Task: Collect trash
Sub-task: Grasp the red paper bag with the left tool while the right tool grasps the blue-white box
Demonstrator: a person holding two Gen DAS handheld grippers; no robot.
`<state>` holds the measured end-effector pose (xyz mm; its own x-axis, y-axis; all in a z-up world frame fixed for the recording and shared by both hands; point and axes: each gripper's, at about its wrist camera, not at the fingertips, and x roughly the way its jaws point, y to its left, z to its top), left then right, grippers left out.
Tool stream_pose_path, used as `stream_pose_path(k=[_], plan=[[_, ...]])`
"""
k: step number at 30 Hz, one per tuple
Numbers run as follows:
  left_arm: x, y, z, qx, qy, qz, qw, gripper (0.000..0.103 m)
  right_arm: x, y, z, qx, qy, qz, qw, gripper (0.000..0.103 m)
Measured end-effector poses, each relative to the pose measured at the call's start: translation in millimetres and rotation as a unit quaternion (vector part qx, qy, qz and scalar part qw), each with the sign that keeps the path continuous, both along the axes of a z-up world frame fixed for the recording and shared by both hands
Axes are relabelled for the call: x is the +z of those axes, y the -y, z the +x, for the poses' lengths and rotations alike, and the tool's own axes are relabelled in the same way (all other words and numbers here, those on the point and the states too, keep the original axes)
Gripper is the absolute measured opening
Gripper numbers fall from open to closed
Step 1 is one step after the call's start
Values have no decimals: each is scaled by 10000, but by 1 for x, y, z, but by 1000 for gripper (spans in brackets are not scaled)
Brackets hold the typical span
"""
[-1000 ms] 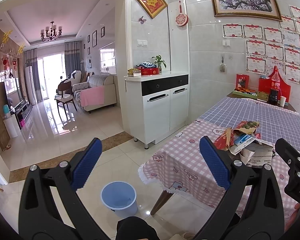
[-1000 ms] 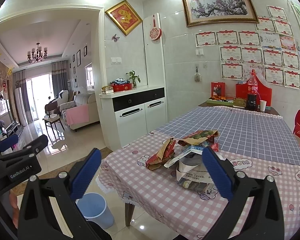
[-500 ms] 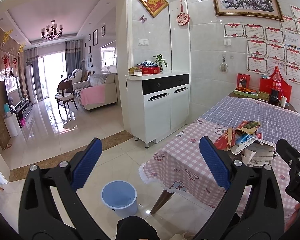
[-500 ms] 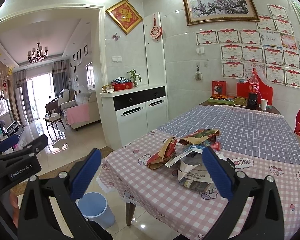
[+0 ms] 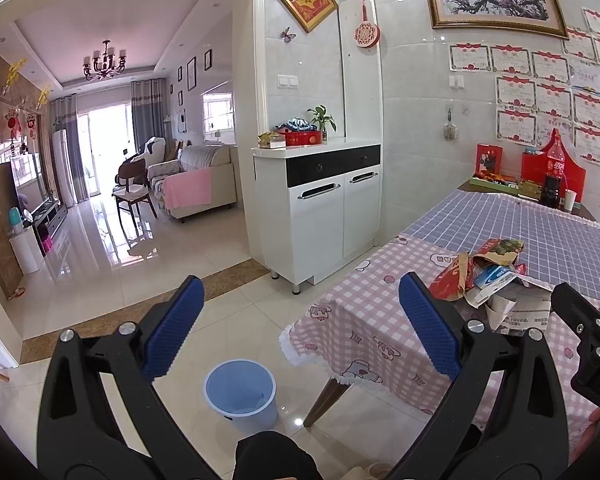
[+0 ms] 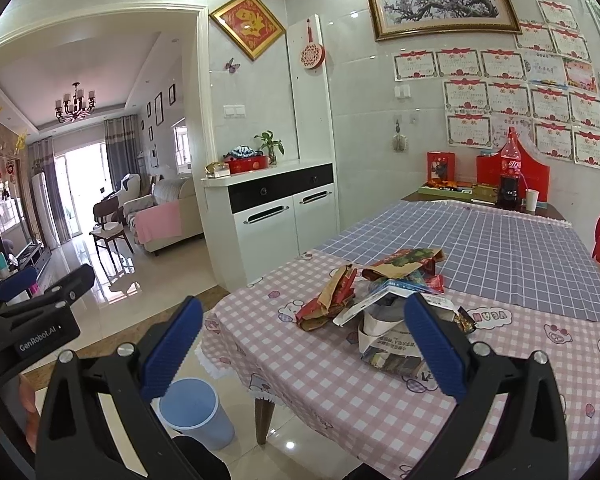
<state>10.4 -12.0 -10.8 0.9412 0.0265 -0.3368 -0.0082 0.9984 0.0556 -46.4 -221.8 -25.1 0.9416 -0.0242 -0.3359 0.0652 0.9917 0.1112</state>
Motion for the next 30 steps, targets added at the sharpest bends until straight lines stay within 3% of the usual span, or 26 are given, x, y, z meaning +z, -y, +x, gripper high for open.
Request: stream_pose_path(k=[12, 17, 22, 30], plan=[[-11, 6, 8, 8, -131, 64, 9999, 96, -16, 18, 7, -200, -180, 92, 9996, 99], [-30, 17, 25, -103, -390, 158, 9991, 96, -32, 45, 17, -422, -318, 318, 9981, 99], [-53, 47, 60, -562, -859, 192, 9945, 96, -55, 81, 37, -761, -609, 647, 9931, 99], [-76, 113, 104, -1135, -1107, 436, 9864, 96, -78, 118, 80, -1412, -869, -22, 9862, 99]])
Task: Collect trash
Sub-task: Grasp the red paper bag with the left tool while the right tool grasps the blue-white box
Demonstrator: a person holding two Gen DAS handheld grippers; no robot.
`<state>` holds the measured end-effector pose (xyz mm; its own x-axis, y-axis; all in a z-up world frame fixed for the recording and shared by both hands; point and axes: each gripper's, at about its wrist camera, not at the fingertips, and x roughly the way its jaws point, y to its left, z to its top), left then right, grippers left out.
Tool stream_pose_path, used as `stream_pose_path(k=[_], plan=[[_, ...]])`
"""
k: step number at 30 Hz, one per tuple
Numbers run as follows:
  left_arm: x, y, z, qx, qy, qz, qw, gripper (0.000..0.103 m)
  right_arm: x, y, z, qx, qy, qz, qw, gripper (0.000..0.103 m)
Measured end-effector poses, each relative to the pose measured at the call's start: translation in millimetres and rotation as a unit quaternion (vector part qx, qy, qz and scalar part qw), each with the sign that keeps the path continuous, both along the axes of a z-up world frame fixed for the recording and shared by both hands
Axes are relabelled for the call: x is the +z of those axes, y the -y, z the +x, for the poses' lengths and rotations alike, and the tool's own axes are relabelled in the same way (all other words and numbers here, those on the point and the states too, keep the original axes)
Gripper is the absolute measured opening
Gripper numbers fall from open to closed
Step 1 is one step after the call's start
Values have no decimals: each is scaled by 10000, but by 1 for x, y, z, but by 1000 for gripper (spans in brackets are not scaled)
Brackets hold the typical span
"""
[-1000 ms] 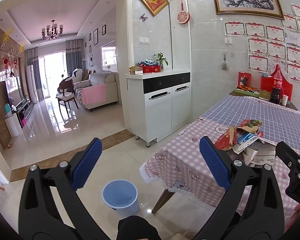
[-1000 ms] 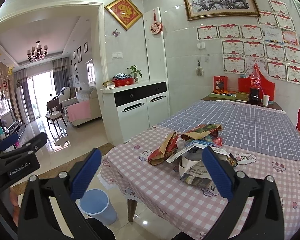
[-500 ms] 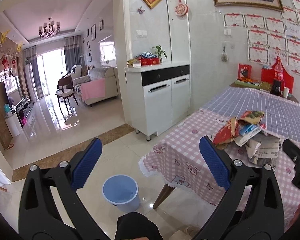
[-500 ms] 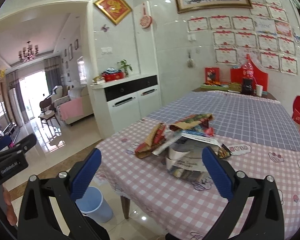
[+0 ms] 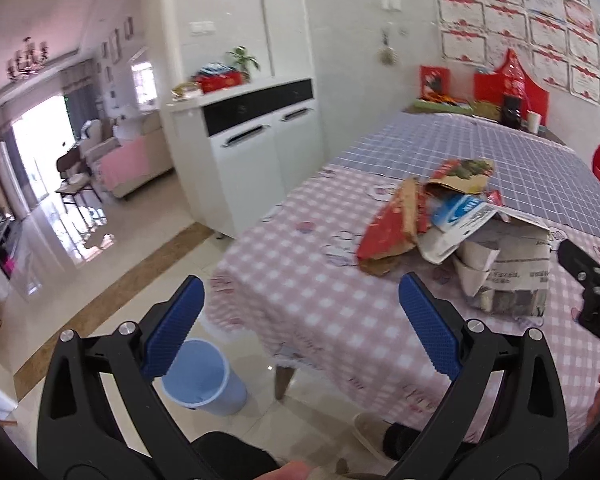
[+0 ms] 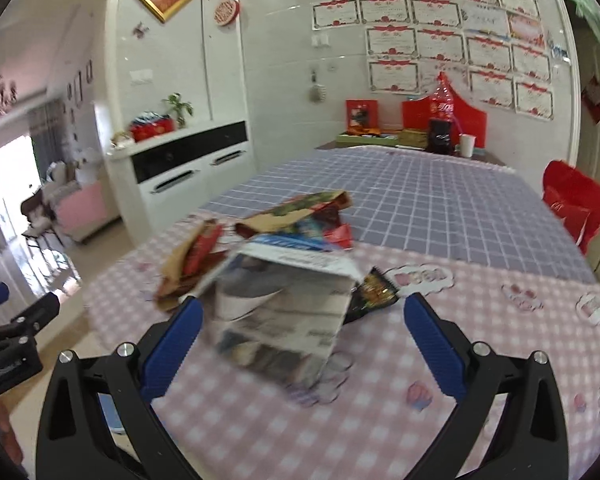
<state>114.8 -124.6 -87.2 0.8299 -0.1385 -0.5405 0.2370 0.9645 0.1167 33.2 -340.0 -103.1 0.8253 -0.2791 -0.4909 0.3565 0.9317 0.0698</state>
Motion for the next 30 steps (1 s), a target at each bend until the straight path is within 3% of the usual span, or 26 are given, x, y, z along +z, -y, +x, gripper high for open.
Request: stream_pose_path(k=[4, 11, 12, 13, 17, 18, 24, 28, 30], plan=[[-7, 21, 22, -181, -87, -73, 9998, 96, -7, 6, 27, -137, -237, -532, 9982, 99], [-25, 45, 67, -407, -548, -325, 9971, 96, -26, 2, 86, 152, -797, -1356, 9874, 98], [-26, 47, 71, -407, -575, -356, 9969, 96, -27, 2, 94, 166, -835, -1476, 9854, 93], [-28, 49, 75, -407, -588, -365, 9968, 96, -28, 1, 98, 172, -866, -1551, 9839, 80], [-34, 60, 89, -464, -647, -359, 9962, 96, -32, 4, 121, 334, -1038, -1606, 9810, 48], [-35, 61, 91, -473, -667, -359, 9960, 96, -32, 7, 125, 400, -1032, -1504, 9824, 34], [-40, 73, 106, -528, -690, -275, 9958, 95, -25, 20, 126, 240, -721, -1198, 9899, 25], [-46, 83, 115, -597, -824, -213, 9946, 78, -21, 30, 121, 117, -453, -949, 9944, 22], [-49, 89, 118, -672, -915, -233, 9933, 77, -21, 33, 117, 82, -361, -796, 9961, 22]])
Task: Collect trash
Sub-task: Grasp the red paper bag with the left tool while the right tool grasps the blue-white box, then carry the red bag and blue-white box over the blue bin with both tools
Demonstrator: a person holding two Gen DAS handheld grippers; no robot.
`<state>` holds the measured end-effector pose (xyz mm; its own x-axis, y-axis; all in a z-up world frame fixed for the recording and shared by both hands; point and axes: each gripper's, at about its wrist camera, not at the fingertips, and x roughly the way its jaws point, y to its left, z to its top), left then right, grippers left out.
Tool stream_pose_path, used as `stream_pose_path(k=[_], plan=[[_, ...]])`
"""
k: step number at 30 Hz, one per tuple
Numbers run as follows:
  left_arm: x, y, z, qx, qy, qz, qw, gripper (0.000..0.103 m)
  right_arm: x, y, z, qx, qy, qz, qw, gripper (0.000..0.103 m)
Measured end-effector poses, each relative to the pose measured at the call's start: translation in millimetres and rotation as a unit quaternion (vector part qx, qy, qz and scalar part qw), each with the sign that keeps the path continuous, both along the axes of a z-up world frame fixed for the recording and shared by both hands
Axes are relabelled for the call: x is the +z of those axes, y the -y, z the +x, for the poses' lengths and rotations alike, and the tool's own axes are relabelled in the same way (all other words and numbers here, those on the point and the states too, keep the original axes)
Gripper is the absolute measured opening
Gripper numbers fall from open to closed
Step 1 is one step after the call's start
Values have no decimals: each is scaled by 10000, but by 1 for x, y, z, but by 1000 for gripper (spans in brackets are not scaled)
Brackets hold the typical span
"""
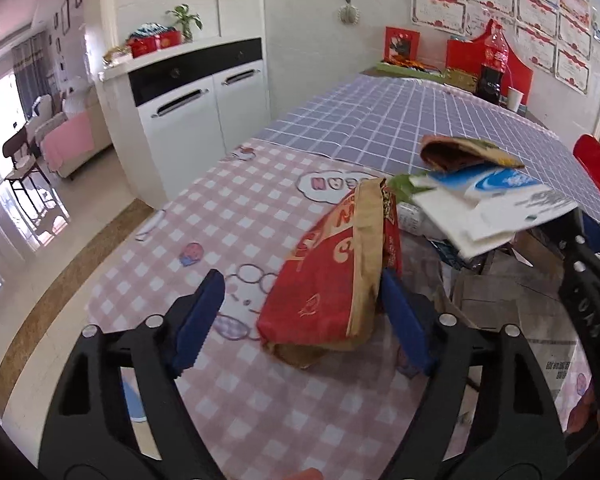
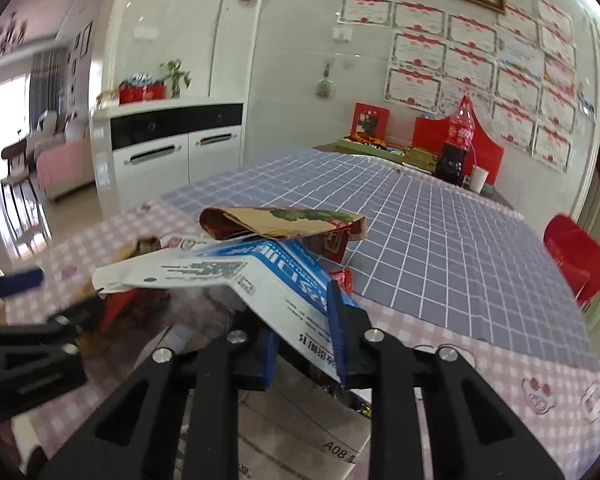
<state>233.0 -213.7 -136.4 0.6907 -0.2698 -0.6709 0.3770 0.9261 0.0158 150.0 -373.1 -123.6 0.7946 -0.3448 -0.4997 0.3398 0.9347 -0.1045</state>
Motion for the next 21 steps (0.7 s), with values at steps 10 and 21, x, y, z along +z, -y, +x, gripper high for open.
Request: stream_pose_path(k=[10, 21], plan=[[-3, 11, -1, -565, -414, -325, 9970, 24, 13, 1, -8, -54, 266, 228, 9994, 17], [41, -24, -29, -366, 289, -1121, 9926, 10, 48, -18, -33, -80, 783, 19, 9969, 6]])
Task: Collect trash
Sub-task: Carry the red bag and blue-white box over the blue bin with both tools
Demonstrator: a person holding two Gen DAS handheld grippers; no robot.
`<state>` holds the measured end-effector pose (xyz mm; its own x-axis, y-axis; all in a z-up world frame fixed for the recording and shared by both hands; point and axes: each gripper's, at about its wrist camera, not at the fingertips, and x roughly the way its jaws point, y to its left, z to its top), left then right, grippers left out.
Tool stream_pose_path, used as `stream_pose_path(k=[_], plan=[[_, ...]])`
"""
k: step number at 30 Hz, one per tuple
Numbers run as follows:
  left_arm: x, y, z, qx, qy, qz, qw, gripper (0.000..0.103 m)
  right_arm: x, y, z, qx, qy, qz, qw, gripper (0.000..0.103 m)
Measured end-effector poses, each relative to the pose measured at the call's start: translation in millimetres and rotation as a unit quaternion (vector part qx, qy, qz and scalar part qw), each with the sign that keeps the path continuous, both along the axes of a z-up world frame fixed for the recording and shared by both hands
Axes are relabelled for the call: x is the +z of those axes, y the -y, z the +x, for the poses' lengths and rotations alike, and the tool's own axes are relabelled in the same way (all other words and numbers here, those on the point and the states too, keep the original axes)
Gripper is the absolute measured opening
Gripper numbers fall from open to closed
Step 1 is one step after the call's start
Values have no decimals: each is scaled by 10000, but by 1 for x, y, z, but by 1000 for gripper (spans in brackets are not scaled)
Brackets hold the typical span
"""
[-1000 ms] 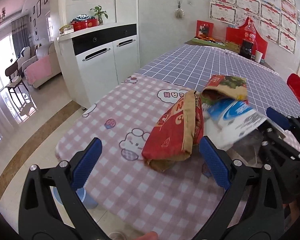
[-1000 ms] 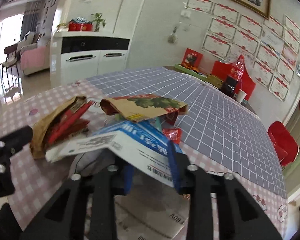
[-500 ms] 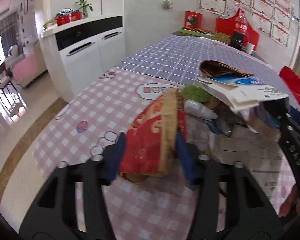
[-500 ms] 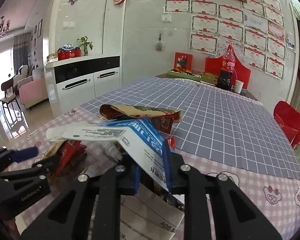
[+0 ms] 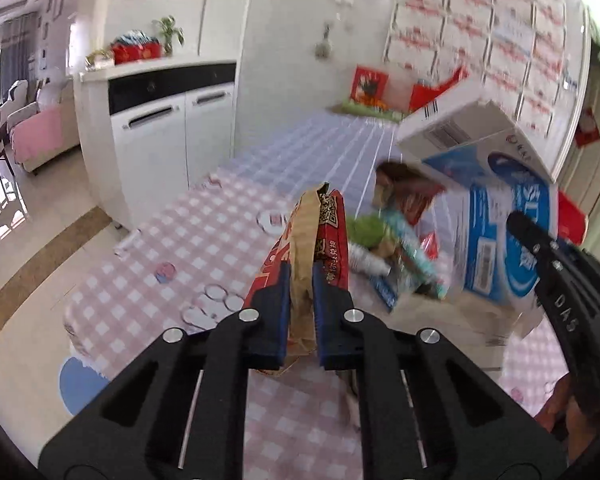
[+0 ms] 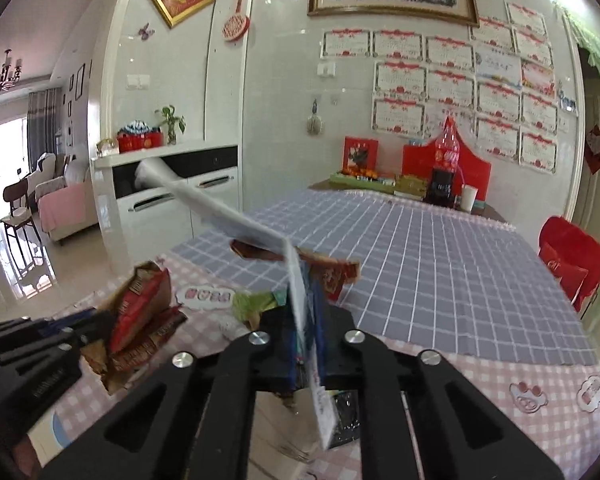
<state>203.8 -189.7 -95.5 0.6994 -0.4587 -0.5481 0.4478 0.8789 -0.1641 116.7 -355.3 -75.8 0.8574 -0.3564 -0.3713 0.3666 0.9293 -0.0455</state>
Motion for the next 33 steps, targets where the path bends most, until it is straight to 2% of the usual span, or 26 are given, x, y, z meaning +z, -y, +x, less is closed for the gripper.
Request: stream_pose_path(k=[7, 12, 14, 17, 20, 24, 27, 33], plan=[[33, -38, -22, 177, 352, -478, 9981, 10, 39, -19, -23, -164, 606, -382, 9973, 6], [51, -65, -39, 281, 582, -705, 9954, 10, 67, -49, -40, -234, 961, -847, 9915, 5], [54, -74, -45, 323, 618, -774, 9946, 10, 75, -57, -45, -66, 1026, -763, 9918, 5], [57, -93, -52, 425, 650, -879, 9931, 10, 85, -76, -45, 452, 987, -454, 9930, 5], [57, -117, -53, 608, 643, -960, 9914, 10, 84, -104, -34, 818, 852, -385, 9923, 5], [52, -148, -50, 873, 536, -996, 9897, 10, 71, -142, -8, 1175, 574, -481, 9902, 4], [46, -171, -44, 1090, 485, -985, 9880, 10, 57, -162, 15, 1445, 321, -339, 9884, 4], [27, -218, -30, 1582, 268, -969, 9823, 10, 44, -206, 42, 2000, 127, -71, 9797, 4]])
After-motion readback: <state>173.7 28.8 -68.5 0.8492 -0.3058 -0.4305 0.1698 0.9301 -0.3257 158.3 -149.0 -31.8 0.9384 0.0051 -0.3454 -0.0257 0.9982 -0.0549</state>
